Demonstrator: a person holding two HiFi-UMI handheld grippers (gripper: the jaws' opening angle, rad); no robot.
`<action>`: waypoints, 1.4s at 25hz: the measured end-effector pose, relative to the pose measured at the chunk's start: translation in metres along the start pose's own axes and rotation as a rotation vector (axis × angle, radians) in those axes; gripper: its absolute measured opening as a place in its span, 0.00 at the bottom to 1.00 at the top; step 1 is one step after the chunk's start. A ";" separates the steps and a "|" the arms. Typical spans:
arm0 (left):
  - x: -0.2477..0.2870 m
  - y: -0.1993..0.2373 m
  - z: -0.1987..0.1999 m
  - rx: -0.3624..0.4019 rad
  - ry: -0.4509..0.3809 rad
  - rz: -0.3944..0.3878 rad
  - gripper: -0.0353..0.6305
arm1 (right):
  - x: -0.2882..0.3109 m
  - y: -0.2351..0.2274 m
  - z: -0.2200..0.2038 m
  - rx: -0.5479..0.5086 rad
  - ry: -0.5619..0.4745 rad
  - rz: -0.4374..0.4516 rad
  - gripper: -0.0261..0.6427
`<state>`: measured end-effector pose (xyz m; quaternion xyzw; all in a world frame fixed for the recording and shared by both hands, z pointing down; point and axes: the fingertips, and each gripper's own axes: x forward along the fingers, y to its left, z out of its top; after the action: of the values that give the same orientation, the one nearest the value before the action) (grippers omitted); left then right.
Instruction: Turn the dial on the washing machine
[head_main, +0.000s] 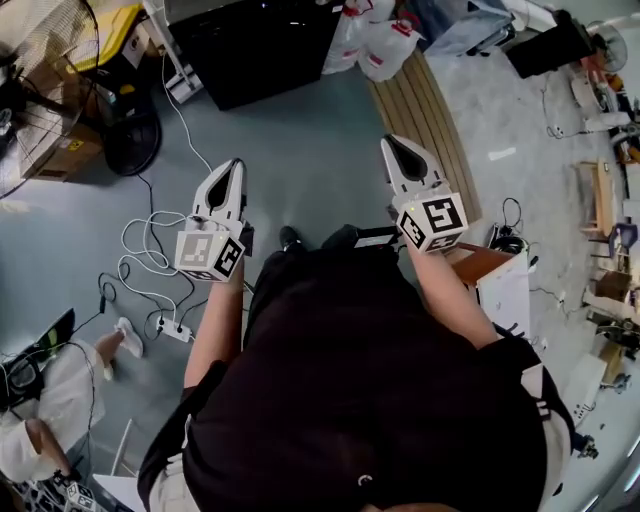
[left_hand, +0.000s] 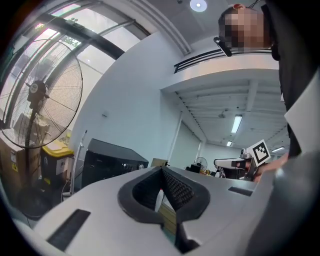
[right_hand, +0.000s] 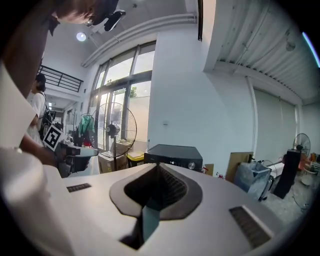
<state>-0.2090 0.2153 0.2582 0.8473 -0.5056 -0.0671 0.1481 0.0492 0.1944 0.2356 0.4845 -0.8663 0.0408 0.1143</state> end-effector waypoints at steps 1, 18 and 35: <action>0.006 0.006 -0.001 -0.009 0.000 0.002 0.08 | 0.004 -0.003 -0.001 0.000 0.007 -0.005 0.08; 0.155 0.111 0.030 0.037 0.043 0.039 0.08 | 0.198 -0.074 -0.013 0.141 0.014 0.064 0.08; 0.359 0.181 0.048 0.045 0.175 -0.096 0.08 | 0.380 -0.156 -0.001 -0.042 0.027 0.066 0.08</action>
<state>-0.2011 -0.1894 0.2834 0.8762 -0.4511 0.0114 0.1691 -0.0097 -0.2032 0.3203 0.4528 -0.8808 0.0328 0.1346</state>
